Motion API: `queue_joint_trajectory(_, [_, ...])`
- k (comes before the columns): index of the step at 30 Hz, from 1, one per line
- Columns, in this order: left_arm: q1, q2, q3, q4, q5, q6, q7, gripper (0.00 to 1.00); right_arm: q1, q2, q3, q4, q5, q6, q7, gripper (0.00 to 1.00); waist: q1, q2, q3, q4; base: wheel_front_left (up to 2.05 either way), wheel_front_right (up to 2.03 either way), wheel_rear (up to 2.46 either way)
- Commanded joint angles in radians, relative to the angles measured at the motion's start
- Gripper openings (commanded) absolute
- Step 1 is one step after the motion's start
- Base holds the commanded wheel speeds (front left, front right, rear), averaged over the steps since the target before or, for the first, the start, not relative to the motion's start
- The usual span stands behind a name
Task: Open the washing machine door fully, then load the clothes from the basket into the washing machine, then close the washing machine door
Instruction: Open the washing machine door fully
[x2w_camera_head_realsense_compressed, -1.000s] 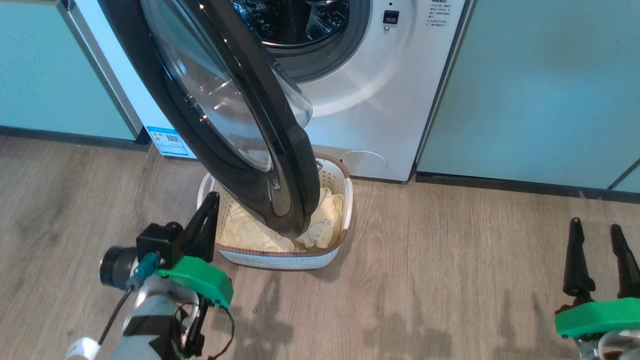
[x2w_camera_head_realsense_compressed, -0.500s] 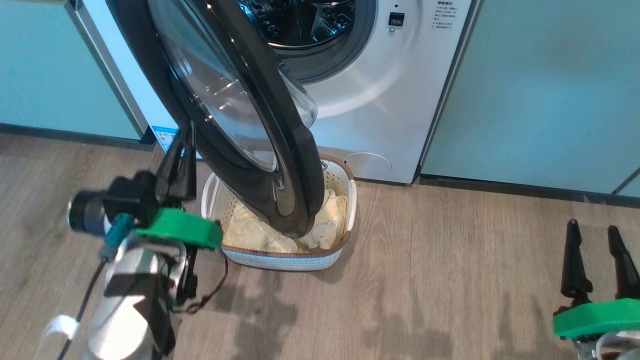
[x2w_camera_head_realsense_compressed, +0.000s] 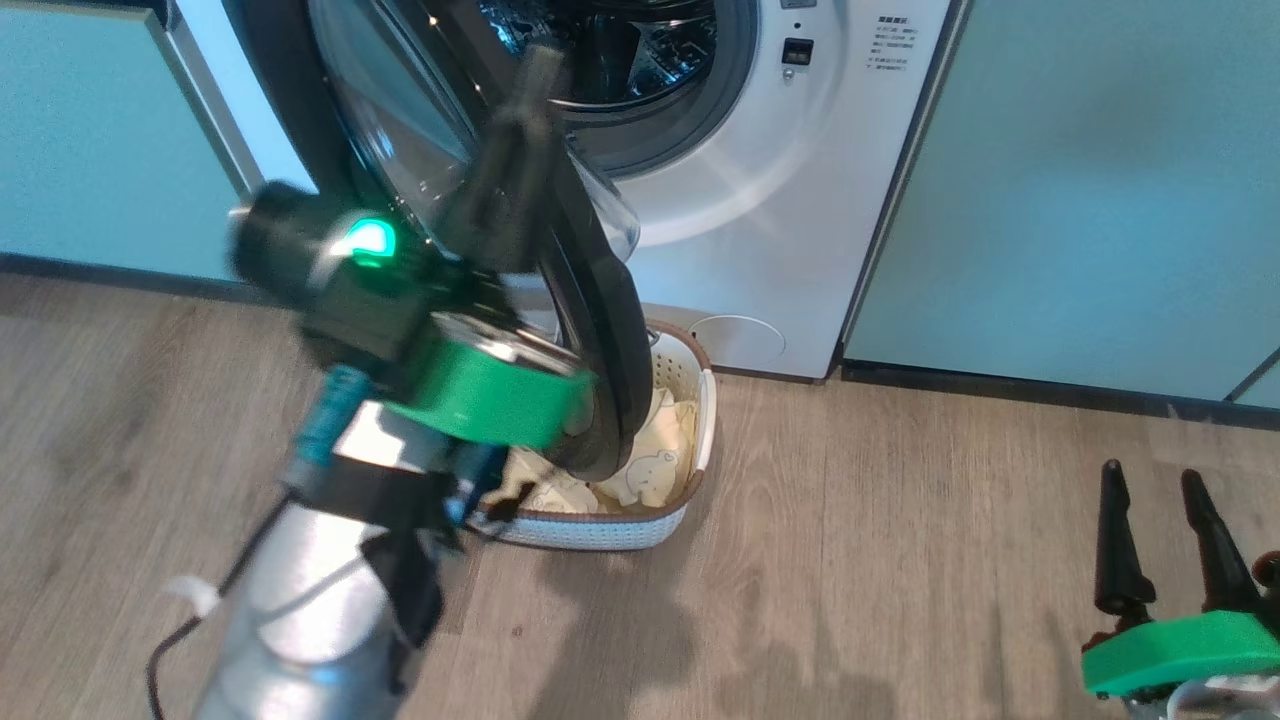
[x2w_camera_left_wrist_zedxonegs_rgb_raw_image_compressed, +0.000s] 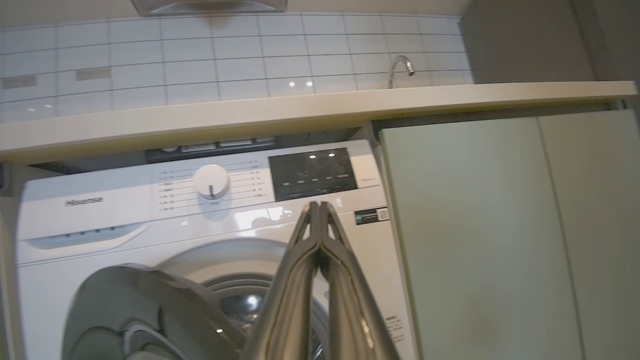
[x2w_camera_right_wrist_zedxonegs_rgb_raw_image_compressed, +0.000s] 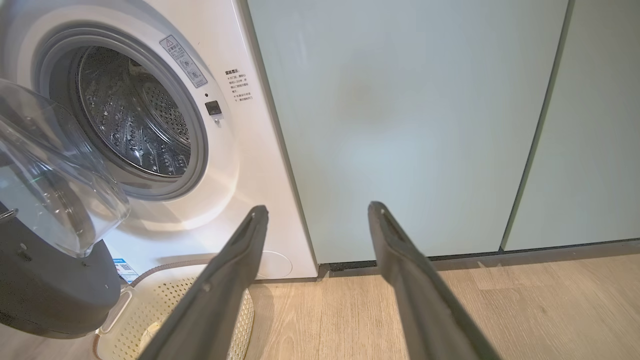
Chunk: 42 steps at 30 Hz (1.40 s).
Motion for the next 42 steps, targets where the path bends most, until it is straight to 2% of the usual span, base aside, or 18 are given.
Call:
queue_joint_trajectory(1, [-0.051,0.010,-0.004,-0.026,-0.017,-0.006,0.013,0.00,-0.013,-0.015,0.029,-0.027,-0.014,-0.003,-0.006,1.00,0.0000,0.0000,0.000,-0.002,0.00,0.00,0.00])
queue_joint_trajectory(7, [-0.060,0.003,-0.166,0.043,-0.118,-0.009,0.069,0.00,-0.011,-0.014,0.055,-0.015,-0.010,-0.003,-0.006,1.00,0.0000,0.0000,0.001,-0.015,0.00,0.00,0.00])
queue_joint_trajectory(12, [-0.054,0.002,-0.283,0.140,-0.217,0.021,0.116,0.00,-0.011,-0.015,0.071,-0.011,-0.011,-0.003,-0.006,1.00,0.0000,0.0000,0.003,-0.025,0.00,0.00,0.00])
queue_joint_trajectory(16, [-0.063,0.002,-0.339,0.228,-0.258,0.049,0.141,0.00,-0.012,-0.013,0.074,-0.014,-0.013,-0.003,-0.006,1.00,0.0000,0.0000,0.008,-0.029,0.00,0.00,0.00])
queue_joint_trajectory(28, [-0.104,0.002,-0.349,0.429,-0.285,0.110,0.159,0.00,-0.010,-0.008,0.073,-0.022,-0.017,-0.003,-0.006,1.00,0.0000,0.0000,0.017,-0.034,0.00,0.00,0.00])
queue_joint_trajectory(42, [-0.125,0.008,-0.330,0.536,-0.310,0.126,0.148,0.00,-0.006,-0.002,0.070,-0.024,-0.017,-0.003,-0.006,1.00,0.0000,0.0000,0.023,-0.028,0.00,0.00,0.00])
